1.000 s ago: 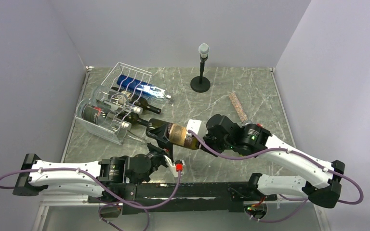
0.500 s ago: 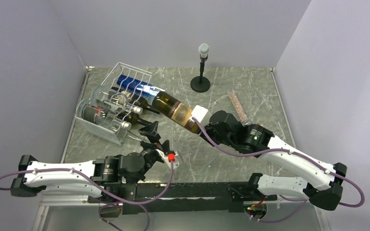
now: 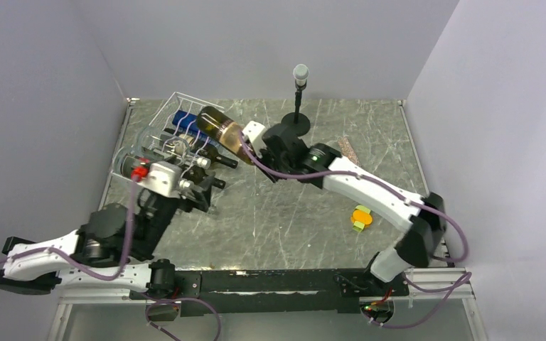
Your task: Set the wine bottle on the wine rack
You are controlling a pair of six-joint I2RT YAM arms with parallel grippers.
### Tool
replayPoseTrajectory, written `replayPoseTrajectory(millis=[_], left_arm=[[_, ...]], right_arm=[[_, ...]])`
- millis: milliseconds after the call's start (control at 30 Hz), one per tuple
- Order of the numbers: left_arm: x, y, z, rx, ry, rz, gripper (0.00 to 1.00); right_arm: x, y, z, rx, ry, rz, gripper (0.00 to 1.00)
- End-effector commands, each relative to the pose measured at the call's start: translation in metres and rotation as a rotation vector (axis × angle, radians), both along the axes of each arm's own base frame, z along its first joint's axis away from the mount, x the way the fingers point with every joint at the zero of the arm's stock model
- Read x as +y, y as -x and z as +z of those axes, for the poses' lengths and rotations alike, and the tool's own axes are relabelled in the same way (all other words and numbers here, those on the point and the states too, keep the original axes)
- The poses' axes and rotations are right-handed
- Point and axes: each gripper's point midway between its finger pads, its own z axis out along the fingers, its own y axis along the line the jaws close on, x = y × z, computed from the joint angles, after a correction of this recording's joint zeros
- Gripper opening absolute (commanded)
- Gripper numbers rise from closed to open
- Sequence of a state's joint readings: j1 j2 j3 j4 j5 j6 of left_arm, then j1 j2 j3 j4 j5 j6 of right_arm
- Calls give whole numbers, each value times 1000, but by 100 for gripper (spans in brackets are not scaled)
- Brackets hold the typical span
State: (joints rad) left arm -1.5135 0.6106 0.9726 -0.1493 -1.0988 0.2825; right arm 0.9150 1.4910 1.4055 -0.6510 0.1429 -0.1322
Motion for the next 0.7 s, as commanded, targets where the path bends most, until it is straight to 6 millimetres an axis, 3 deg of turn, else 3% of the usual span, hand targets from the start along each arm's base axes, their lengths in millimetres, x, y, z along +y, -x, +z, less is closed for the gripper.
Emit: replayPoseTrajectory(millis=[0, 33, 167, 367, 667], left_arm=[[40, 1, 10, 101, 258, 60, 99], [49, 2, 14, 112, 308, 56, 99], [71, 8, 26, 149, 490, -6, 99], [85, 13, 31, 144, 558, -63, 99], [81, 9, 20, 176, 480, -1, 99]], right_arm=[[64, -55, 67, -166, -217, 55, 0], [71, -66, 73, -176, -226, 55, 0], [102, -100, 64, -165, -216, 81, 0], [145, -140, 53, -204, -218, 109, 0], [181, -159, 27, -218, -253, 151, 0]])
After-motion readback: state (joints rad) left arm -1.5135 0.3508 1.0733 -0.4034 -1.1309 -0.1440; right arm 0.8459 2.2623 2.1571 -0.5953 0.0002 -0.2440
